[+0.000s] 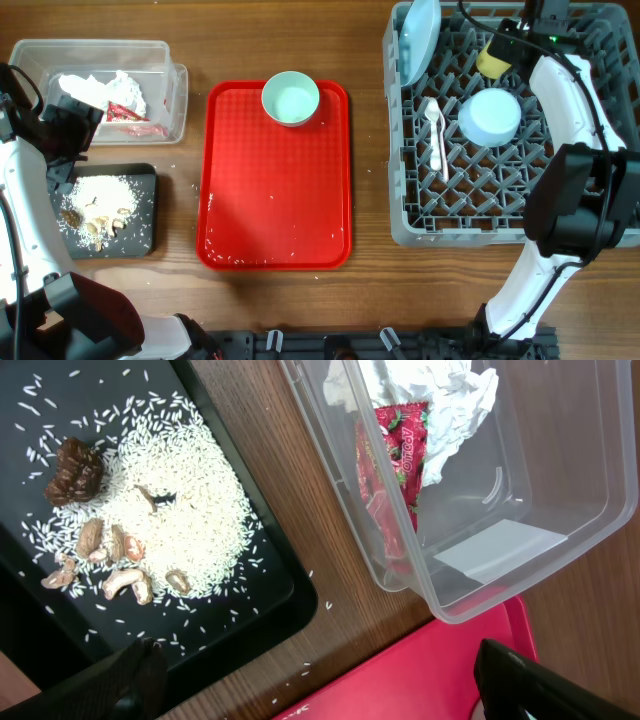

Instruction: Sort waste into correct bins and load items into the dishwasher rack

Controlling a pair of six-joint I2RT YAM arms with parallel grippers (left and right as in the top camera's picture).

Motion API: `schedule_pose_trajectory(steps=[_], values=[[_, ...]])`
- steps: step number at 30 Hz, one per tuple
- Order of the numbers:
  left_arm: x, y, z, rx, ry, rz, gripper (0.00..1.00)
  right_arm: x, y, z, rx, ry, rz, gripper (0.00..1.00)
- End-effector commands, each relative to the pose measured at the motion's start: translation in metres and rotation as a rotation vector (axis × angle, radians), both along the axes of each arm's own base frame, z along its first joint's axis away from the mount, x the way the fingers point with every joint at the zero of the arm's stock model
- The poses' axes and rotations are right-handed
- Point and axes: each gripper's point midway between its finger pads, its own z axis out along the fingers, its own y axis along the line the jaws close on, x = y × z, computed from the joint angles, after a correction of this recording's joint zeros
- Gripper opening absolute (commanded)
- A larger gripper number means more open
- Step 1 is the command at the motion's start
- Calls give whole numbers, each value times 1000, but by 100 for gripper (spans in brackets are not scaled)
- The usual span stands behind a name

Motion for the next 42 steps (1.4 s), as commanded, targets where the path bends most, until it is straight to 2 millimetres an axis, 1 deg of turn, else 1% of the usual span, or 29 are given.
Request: schedule_pose_trajectory(steps=[1,11,16,18,20,22,23,25,26,28,29,30,32,33,34,35,36,37,38,39,40,42], values=[[1,3,3,2,-7,7,100,-1,-6,-9,-11,19,-21,4],[1,3,3,2,-7,7,100,-1,-5,-10,-10,23,-15,4],[1,3,3,2,-8,7,100,0,-5,-26,-7,49,-15,4],[1,3,3,2,-7,7,100,0,-5,-24,-7,46,-16,4],[1,3,3,2,-8,7,100,1,-5,-13,-10,23,-16,4],[1,3,3,2,-8,7,100,0,-5,7,-14,-11,-16,4],[1,3,3,2,-8,7,100,-2,-4,23,-16,-34,-16,4],[1,3,3,2,-8,7,100,-6,6,51,21,-85,21,5],[1,3,3,2,-7,7,100,-8,20,68,73,-118,77,4],[1,3,3,2,-8,7,100,-17,57,111,208,-201,232,5],[1,3,3,2,-8,7,100,-25,83,135,300,-247,344,8],[1,3,3,2,-8,7,100,-32,102,153,368,-280,433,12],[1,3,3,2,-8,7,100,-58,152,198,549,-366,698,33],[1,3,3,2,-7,7,100,-71,172,217,619,-405,826,43],[1,3,3,2,-8,7,100,-85,194,234,682,-441,966,57],[1,3,3,2,-8,7,100,-97,211,244,722,-459,1069,63],[1,3,3,2,-7,7,100,-104,233,247,742,-453,1134,72],[1,3,3,2,-8,7,100,-106,248,243,726,-441,1152,76],[1,3,3,2,-8,7,100,-106,263,236,689,-431,1167,76],[1,3,3,2,-8,7,100,-105,285,221,610,-404,1166,76],[1,3,3,2,-8,7,100,-103,301,207,546,-370,1144,76],[1,3,3,2,-7,7,100,-97,335,166,360,-273,1055,76]])
